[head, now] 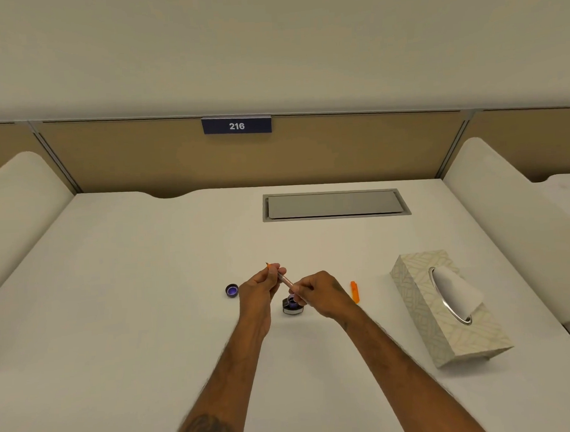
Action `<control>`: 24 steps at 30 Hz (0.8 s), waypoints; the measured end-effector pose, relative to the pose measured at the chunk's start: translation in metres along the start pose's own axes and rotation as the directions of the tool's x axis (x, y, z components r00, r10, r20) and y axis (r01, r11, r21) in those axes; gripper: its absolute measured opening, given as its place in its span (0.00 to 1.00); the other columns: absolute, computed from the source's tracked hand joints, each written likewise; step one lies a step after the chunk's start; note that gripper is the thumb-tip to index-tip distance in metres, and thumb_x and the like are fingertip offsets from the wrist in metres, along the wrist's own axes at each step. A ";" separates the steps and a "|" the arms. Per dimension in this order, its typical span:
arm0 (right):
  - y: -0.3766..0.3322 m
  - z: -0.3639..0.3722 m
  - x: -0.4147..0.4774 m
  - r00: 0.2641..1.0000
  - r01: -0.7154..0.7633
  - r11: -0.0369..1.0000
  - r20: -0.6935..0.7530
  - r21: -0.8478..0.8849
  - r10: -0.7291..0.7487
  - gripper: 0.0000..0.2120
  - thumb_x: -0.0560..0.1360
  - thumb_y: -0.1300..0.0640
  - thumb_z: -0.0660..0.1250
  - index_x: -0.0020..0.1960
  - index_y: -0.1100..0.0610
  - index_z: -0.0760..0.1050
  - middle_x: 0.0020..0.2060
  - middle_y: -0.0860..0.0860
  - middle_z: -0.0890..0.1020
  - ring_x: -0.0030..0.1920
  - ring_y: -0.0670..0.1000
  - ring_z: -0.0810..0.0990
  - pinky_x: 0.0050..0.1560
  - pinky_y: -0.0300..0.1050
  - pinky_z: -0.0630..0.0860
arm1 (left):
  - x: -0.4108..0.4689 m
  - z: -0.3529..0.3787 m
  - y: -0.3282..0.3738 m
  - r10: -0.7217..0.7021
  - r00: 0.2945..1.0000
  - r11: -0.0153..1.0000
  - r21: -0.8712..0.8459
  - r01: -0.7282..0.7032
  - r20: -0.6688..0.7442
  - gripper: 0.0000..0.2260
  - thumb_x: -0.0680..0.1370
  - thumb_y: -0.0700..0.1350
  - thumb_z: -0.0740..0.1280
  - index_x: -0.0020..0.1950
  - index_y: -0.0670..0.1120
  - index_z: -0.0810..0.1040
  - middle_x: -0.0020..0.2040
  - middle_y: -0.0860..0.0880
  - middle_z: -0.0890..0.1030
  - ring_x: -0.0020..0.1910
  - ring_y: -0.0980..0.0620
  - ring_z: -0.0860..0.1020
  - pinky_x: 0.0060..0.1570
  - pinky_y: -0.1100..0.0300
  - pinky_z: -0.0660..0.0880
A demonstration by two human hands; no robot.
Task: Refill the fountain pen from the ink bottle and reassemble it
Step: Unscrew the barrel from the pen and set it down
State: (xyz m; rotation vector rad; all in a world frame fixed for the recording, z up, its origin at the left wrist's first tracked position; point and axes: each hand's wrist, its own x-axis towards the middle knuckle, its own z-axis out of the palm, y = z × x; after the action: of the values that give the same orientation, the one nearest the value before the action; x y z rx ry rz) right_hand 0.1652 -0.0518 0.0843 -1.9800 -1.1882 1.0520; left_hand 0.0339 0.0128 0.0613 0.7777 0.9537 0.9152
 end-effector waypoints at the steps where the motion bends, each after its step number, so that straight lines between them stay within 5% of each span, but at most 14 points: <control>1: -0.001 0.002 0.001 1.000 0.003 1.000 -0.023 -0.017 -0.004 0.12 0.80 0.56 0.63 0.52 0.59 0.83 0.37 0.49 0.83 0.36 0.42 0.79 0.37 0.34 0.73 | 0.001 0.001 0.001 0.007 1.000 1.000 0.002 -0.007 -0.016 0.09 0.79 0.38 0.65 0.56 0.37 0.80 0.45 0.44 0.84 0.49 0.49 0.82 0.57 0.58 0.77; 8: -0.008 0.007 0.006 0.989 0.048 0.978 -0.125 -0.205 -0.075 0.13 0.81 0.57 0.61 0.54 0.63 0.82 0.46 0.59 0.84 0.40 0.50 0.75 0.36 0.31 0.67 | 0.007 0.010 0.002 0.009 0.991 1.000 -0.004 -0.010 -0.131 0.10 0.77 0.39 0.69 0.55 0.34 0.81 0.43 0.42 0.84 0.47 0.46 0.82 0.60 0.52 0.77; 11: -0.010 0.007 0.007 0.989 0.058 0.972 -0.122 -0.229 -0.087 0.12 0.79 0.55 0.64 0.53 0.62 0.81 0.46 0.59 0.83 0.41 0.51 0.75 0.39 0.37 0.69 | 0.008 0.009 0.001 -0.020 0.987 0.998 -0.060 0.011 -0.157 0.12 0.76 0.39 0.70 0.55 0.34 0.81 0.43 0.42 0.84 0.45 0.48 0.82 0.60 0.52 0.77; 14: -0.007 0.003 0.002 0.981 0.076 0.997 -0.178 -0.030 -0.080 0.12 0.75 0.51 0.70 0.53 0.57 0.80 0.46 0.52 0.81 0.42 0.47 0.77 0.40 0.35 0.71 | 0.007 0.004 0.003 -0.060 0.991 0.989 -0.143 0.043 -0.116 0.12 0.77 0.39 0.68 0.58 0.34 0.80 0.45 0.43 0.84 0.46 0.50 0.82 0.61 0.53 0.76; 18: 0.001 -0.008 -0.001 0.995 -0.042 0.971 -0.083 0.234 0.063 0.19 0.77 0.43 0.64 0.52 0.58 0.82 0.45 0.53 0.85 0.42 0.49 0.83 0.44 0.42 0.79 | 0.006 -0.001 0.006 -0.086 0.994 0.979 -0.193 0.073 -0.063 0.11 0.79 0.40 0.66 0.59 0.37 0.79 0.49 0.44 0.84 0.51 0.50 0.81 0.63 0.53 0.74; 24: 0.005 -0.012 -0.005 0.998 -0.031 0.901 -0.043 0.432 0.055 0.08 0.73 0.60 0.72 0.52 0.60 0.81 0.42 0.52 0.82 0.43 0.49 0.81 0.43 0.41 0.78 | 0.006 0.000 0.005 -0.094 0.995 0.982 -0.171 0.085 -0.043 0.08 0.80 0.41 0.64 0.55 0.41 0.80 0.48 0.46 0.85 0.52 0.50 0.81 0.63 0.53 0.73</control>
State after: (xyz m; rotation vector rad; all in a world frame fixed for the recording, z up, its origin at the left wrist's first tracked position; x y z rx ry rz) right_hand 0.1762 -0.0589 0.0882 -1.6776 -0.7970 1.1606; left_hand 0.0338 0.0202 0.0634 0.5657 0.9349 0.9272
